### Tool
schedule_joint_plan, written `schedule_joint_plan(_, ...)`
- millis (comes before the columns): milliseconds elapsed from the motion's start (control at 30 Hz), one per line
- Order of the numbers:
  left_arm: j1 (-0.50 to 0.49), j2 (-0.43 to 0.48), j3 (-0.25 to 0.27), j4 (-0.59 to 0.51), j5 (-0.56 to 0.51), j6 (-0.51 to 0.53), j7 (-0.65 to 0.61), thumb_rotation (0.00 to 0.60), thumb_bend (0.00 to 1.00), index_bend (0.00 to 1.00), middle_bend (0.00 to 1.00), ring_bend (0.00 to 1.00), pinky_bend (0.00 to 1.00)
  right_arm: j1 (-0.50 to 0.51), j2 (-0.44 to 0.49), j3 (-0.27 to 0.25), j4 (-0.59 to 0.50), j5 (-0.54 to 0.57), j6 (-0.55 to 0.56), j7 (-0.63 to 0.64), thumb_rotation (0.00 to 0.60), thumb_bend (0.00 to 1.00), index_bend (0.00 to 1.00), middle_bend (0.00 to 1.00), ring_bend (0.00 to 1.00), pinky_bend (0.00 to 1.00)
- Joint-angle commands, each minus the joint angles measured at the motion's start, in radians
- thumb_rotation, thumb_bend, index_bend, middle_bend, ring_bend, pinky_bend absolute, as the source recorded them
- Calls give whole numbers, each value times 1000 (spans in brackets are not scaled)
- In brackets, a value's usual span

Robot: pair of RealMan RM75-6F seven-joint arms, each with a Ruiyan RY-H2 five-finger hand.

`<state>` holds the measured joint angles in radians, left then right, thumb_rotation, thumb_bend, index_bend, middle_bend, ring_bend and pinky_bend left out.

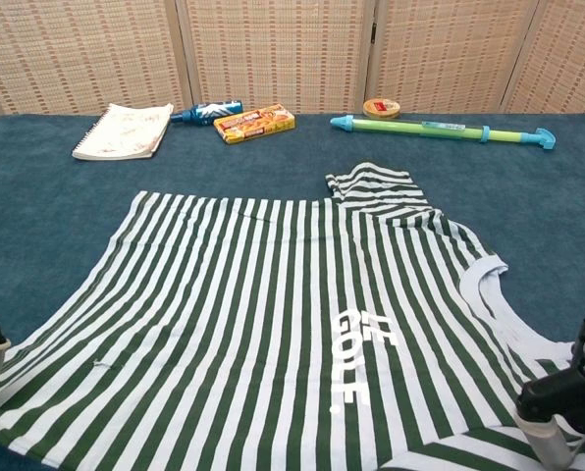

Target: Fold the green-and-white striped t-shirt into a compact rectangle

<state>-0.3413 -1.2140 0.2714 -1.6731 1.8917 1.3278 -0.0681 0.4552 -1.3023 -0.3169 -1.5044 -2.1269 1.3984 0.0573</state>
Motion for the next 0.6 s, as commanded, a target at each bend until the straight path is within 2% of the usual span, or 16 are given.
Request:
schedule_joint_plan(33, 11, 8, 11, -8, 6, 7, 2, 600, 480, 653, 919, 830, 959, -6, 8, -6, -2, -8, 10, -4, 600, 497, 678, 1000, 1000, 1000)
schedule_joint_plan(300, 27, 18, 46, 15, 78, 51, -51, 600, 480, 656, 919, 830, 959, -19, 34, -19, 3, -35, 36, -7, 600, 508, 685, 1000, 1000, 1000)
schedule_joint_plan(600, 60, 34, 60, 3, 89, 80, -42, 600, 479, 656, 919, 830, 959, -25, 63, -32, -8, -66, 46, -20, 600, 530, 686, 1000, 1000, 1000)
